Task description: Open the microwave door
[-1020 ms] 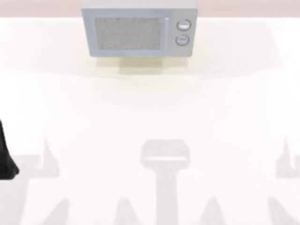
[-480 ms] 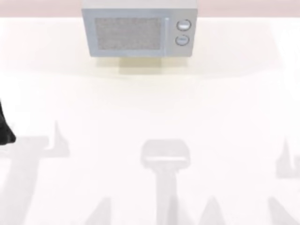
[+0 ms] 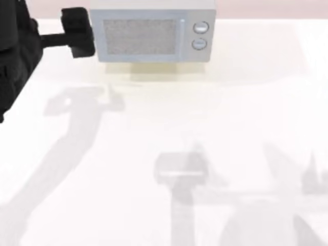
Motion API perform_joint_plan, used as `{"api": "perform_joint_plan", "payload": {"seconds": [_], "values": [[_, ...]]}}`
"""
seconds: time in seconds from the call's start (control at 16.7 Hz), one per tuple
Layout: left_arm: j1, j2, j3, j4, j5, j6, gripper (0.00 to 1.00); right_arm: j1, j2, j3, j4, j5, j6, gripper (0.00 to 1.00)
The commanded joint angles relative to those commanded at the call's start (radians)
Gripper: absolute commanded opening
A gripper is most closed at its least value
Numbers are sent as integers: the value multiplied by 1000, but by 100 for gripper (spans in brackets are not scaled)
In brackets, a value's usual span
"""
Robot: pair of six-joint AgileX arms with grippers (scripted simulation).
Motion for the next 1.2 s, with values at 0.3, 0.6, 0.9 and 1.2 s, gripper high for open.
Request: {"api": "perform_joint_plan", "payload": {"seconds": [0.3,0.6,0.9,1.2], "values": [[-178,477,332,-30,-159,-89,100,0,0,0,0,0,0,100],[-300,773,576,-37,-267,-157,100,0,0,0,0,0,0,100],[-331,846,640,-36,-295,-175,100,0,0,0,0,0,0,100],[-321,860,653,-30,-286,-168,100,0,0,0,0,0,0,100]]}}
